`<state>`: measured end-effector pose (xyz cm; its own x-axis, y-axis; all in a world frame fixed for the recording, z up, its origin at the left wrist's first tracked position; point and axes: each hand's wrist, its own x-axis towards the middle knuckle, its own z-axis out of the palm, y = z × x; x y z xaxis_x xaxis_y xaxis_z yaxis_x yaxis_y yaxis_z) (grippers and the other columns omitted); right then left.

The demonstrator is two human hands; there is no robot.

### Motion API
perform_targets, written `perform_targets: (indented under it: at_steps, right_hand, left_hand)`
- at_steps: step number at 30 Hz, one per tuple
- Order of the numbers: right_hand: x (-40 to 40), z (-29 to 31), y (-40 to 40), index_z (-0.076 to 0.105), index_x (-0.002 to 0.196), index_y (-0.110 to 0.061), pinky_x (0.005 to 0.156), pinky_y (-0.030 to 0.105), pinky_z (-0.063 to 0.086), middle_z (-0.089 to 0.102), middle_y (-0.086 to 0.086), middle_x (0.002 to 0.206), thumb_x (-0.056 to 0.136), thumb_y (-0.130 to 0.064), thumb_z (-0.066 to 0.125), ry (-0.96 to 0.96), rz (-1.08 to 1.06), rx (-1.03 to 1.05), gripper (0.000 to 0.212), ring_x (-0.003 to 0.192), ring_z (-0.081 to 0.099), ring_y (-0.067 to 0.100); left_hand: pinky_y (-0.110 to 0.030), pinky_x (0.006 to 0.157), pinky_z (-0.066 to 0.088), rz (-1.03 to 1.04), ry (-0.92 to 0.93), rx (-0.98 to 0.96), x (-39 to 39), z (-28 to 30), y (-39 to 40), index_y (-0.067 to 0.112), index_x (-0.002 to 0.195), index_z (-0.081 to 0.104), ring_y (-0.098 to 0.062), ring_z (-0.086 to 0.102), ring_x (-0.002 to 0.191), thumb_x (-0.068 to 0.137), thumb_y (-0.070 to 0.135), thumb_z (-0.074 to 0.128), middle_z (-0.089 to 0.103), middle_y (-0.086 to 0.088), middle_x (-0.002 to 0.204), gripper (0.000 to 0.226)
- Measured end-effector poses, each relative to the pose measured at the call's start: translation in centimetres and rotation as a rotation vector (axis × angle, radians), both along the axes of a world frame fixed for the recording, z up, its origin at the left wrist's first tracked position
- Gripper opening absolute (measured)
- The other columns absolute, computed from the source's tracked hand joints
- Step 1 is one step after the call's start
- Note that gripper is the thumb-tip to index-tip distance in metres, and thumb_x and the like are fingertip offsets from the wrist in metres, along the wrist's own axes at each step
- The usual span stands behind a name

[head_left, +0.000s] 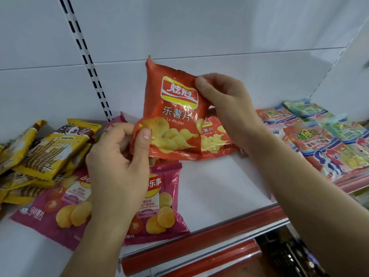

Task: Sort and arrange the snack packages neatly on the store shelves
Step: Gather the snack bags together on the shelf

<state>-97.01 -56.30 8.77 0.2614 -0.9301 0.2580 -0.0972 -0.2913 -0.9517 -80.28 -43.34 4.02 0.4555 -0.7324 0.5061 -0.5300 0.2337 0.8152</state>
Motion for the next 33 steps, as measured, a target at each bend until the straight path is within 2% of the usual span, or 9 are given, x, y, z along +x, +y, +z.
perform_targets:
  at_steps: [2, 8, 11, 13, 16, 20, 25, 30, 33]
  right_hand:
    - [-0.9, 0.5, -0.8, 0.071, 0.090, -0.017, 0.061, 0.032, 0.049, 0.073, 0.006, 0.082, 0.096, -0.023, 0.068, 0.006, -0.035, -0.066, 0.009, 0.073, 0.065, 0.017]
    - [-4.0, 2.4, -1.6, 0.073, 0.086, -0.013, 0.053, 0.020, 0.043, 0.068, -0.002, 0.070, 0.094, -0.016, 0.071, 0.130, -0.071, -0.226, 0.008, 0.054, 0.053, 0.004]
    - [-5.5, 3.0, -2.2, 0.074, 0.087, -0.009, 0.053, 0.012, 0.041, 0.066, -0.012, 0.064, 0.092, -0.017, 0.073, 0.229, -0.146, -0.291, 0.010, 0.049, 0.053, -0.003]
    - [-6.5, 2.6, -2.9, 0.076, 0.085, -0.010, 0.052, 0.013, 0.041, 0.065, -0.015, 0.061, 0.090, -0.024, 0.077, 0.263, -0.192, -0.290, 0.015, 0.048, 0.052, -0.003]
    - [-7.7, 1.2, -4.3, 0.078, 0.082, -0.016, 0.054, 0.023, 0.043, 0.064, -0.013, 0.057, 0.085, -0.031, 0.081, 0.376, -0.206, -0.260, 0.016, 0.047, 0.050, 0.000]
    - [-8.4, -0.2, -5.8, 0.080, 0.090, -0.016, 0.061, 0.027, 0.048, 0.069, -0.007, 0.068, 0.088, -0.023, 0.077, 0.601, -0.096, -0.202, 0.007, 0.054, 0.056, 0.005]
    - [-8.2, -0.8, -6.3, 0.079, 0.100, -0.017, 0.075, 0.024, 0.050, 0.073, -0.002, 0.090, 0.093, -0.016, 0.070, 0.882, 0.025, -0.246, 0.011, 0.083, 0.066, 0.012]
    - [-8.3, -2.2, -6.5, 0.076, 0.101, -0.019, 0.070, 0.020, 0.043, 0.068, -0.004, 0.092, 0.094, -0.017, 0.069, 0.953, 0.076, -0.305, 0.010, 0.086, 0.062, 0.014]
    - [-8.4, -2.8, -6.7, 0.075, 0.100, -0.020, 0.066, 0.018, 0.041, 0.068, -0.004, 0.094, 0.095, -0.017, 0.068, 0.956, 0.082, -0.332, 0.009, 0.086, 0.061, 0.013]
  left_hand:
    - [-0.041, 0.059, 0.060, -0.018, -0.026, 0.006, 0.1, 0.2, 0.2, 0.022, 0.097, 0.068, -0.008, 0.071, 0.072, 0.102, 0.038, 0.055, 0.072, 0.012, 0.082, 0.020]
    - [-0.041, 0.057, 0.058, -0.066, -0.028, 0.061, -0.9, 0.8, 0.3, 0.031, 0.087, 0.071, -0.013, 0.067, 0.059, 0.093, 0.038, 0.067, 0.068, 0.008, 0.066, 0.010]
    - [-0.038, 0.061, 0.057, -0.093, 0.038, 0.109, -2.5, 1.3, 0.1, 0.024, 0.109, 0.072, -0.009, 0.065, 0.054, 0.088, 0.040, 0.070, 0.069, 0.010, 0.061, 0.026]
    - [-0.034, 0.064, 0.055, -0.083, 0.030, 0.135, -3.6, 1.5, -0.1, 0.021, 0.121, 0.066, -0.005, 0.064, 0.053, 0.087, 0.038, 0.073, 0.069, 0.013, 0.061, 0.039]
    - [-0.031, 0.062, 0.054, -0.077, -0.113, 0.252, -5.1, 1.3, -0.4, 0.029, 0.106, 0.062, -0.002, 0.064, 0.050, 0.090, 0.034, 0.073, 0.070, 0.020, 0.063, 0.021]
    - [-0.036, 0.069, 0.055, -0.108, -0.412, 0.394, -6.9, 0.4, -0.8, 0.028, 0.100, 0.060, -0.002, 0.065, 0.062, 0.094, 0.033, 0.068, 0.072, 0.016, 0.067, 0.012]
    - [-0.046, 0.071, 0.054, -0.070, -0.623, 0.567, -8.5, -0.7, -1.9, 0.022, 0.088, 0.059, -0.024, 0.068, 0.082, 0.092, 0.038, 0.067, 0.073, 0.002, 0.079, 0.018]
    - [-0.036, 0.063, 0.040, -0.022, -0.775, 0.703, -10.1, -1.4, -1.9, 0.020, 0.086, 0.050, -0.031, 0.064, 0.084, 0.094, 0.042, 0.065, 0.055, -0.002, 0.081, 0.028]
    - [-0.035, 0.062, 0.041, -0.038, -0.763, 0.744, -10.7, -1.9, -1.8, 0.020, 0.086, 0.049, -0.026, 0.057, 0.076, 0.095, 0.041, 0.065, 0.047, 0.002, 0.073, 0.028]
